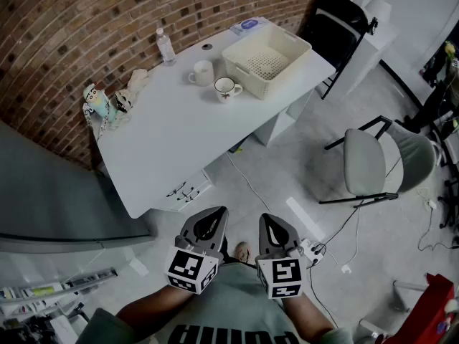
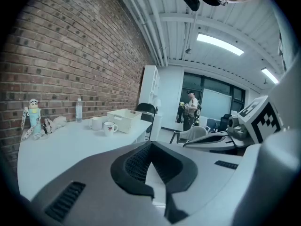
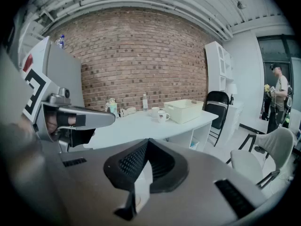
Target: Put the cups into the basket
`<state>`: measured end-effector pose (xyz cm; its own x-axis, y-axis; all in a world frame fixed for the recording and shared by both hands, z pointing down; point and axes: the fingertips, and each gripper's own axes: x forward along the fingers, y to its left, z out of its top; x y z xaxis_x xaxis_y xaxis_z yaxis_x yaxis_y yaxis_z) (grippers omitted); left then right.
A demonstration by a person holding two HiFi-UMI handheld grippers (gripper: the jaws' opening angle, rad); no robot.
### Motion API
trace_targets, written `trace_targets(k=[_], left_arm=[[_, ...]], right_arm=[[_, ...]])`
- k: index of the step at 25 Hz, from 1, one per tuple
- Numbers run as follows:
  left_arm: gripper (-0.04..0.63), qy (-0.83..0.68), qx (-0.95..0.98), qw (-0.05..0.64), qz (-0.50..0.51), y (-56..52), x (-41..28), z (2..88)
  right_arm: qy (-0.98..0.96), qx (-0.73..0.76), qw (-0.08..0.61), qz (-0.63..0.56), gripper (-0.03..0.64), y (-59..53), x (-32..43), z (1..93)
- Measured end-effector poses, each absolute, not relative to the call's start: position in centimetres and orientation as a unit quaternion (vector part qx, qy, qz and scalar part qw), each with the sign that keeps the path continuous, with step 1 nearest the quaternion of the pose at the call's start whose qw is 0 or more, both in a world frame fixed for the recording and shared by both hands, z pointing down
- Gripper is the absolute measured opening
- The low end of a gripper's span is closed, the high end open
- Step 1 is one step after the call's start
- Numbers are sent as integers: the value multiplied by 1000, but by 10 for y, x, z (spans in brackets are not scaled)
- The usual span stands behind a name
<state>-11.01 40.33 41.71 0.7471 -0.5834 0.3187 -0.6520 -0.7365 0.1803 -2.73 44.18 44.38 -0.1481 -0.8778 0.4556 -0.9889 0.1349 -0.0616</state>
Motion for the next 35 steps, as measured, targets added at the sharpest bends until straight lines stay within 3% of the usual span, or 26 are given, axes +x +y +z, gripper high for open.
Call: trace_targets(k=[18, 35], left_arm=[[3, -338, 923, 143, 113, 385, -119, 421], [3, -276, 948, 134, 88, 283, -129, 392]], right_arm=[[-746, 629, 130, 175, 9, 419, -34, 439], [-697, 687, 129, 159, 9, 324, -42, 404]])
